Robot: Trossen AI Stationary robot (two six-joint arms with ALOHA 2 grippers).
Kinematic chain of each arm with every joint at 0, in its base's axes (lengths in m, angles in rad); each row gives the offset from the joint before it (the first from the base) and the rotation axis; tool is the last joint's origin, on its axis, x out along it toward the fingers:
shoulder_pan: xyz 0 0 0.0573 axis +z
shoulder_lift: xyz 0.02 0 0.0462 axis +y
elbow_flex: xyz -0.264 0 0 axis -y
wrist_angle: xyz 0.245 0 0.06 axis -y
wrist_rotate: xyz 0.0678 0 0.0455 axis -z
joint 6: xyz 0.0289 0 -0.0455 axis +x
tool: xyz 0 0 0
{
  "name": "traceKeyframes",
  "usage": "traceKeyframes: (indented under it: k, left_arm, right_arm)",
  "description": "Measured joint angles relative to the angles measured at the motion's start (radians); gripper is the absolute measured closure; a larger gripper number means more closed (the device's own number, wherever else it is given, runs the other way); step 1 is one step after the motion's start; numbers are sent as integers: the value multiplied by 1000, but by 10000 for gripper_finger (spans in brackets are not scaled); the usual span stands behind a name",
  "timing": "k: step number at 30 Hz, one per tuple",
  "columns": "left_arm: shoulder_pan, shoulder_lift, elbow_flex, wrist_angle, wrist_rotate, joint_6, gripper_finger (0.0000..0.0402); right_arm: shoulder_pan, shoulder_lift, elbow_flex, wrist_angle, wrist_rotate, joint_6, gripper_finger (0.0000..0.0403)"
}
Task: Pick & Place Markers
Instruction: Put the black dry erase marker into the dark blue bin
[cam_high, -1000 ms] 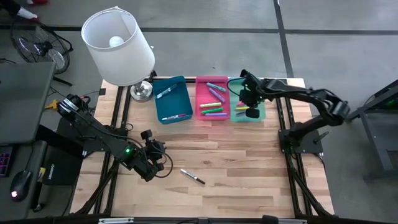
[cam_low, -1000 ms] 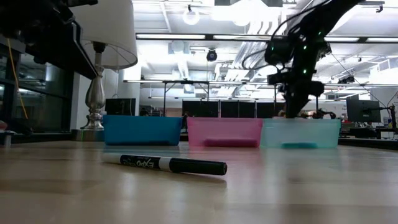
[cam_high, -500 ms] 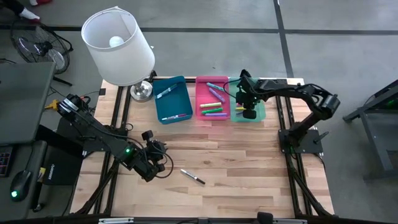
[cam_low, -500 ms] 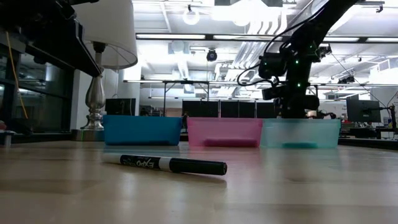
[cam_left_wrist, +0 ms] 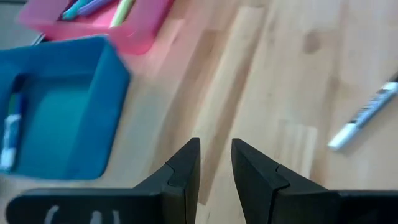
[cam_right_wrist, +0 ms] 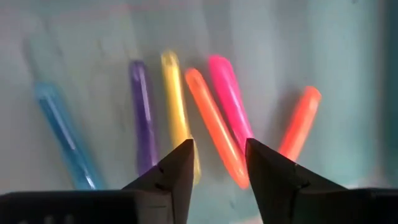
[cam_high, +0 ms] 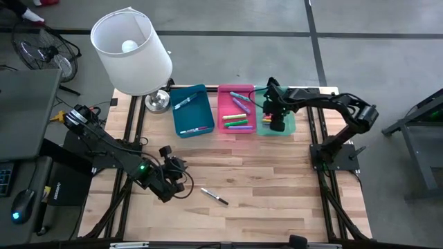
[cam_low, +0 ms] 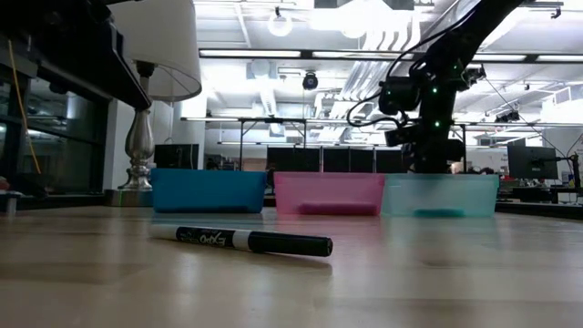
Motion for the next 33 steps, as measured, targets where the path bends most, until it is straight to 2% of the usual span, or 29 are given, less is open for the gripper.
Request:
traceKeyframes:
  k: [4, 6, 9, 13, 16, 18, 24, 28, 33]
  left_arm:
    - [0, 0, 0, 107, 19, 124, 314]
    - [10, 0, 0, 159, 28, 183, 314]
    - [50, 8, 0, 230, 97, 259, 314]
    - [109, 8, 0, 293, 224, 357, 314]
    - [172, 15, 0, 330, 387, 417, 314]
    - [215, 33, 2, 354, 461, 453, 314]
    - [267, 100, 17, 391, 502, 606, 314]
    - [290, 181, 67, 389, 578, 662, 312]
    - [287, 263, 134, 363, 633, 706, 276]
  right_arm:
    - [3, -45, 3, -39, 50, 12, 250]
    - [3, -83, 3, -48, 40, 28, 244]
    - [3, -153, 3, -70, -7, 53, 241]
    - [6, -248, 3, -113, -91, 86, 241]
    - [29, -302, 3, -176, -95, 102, 241]
    - [57, -329, 3, -221, -87, 103, 239]
    - [147, -381, 3, -276, -100, 170, 241]
    - [208, -391, 3, -292, -100, 208, 241]
    - [264, -393, 3, -307, -98, 241, 241]
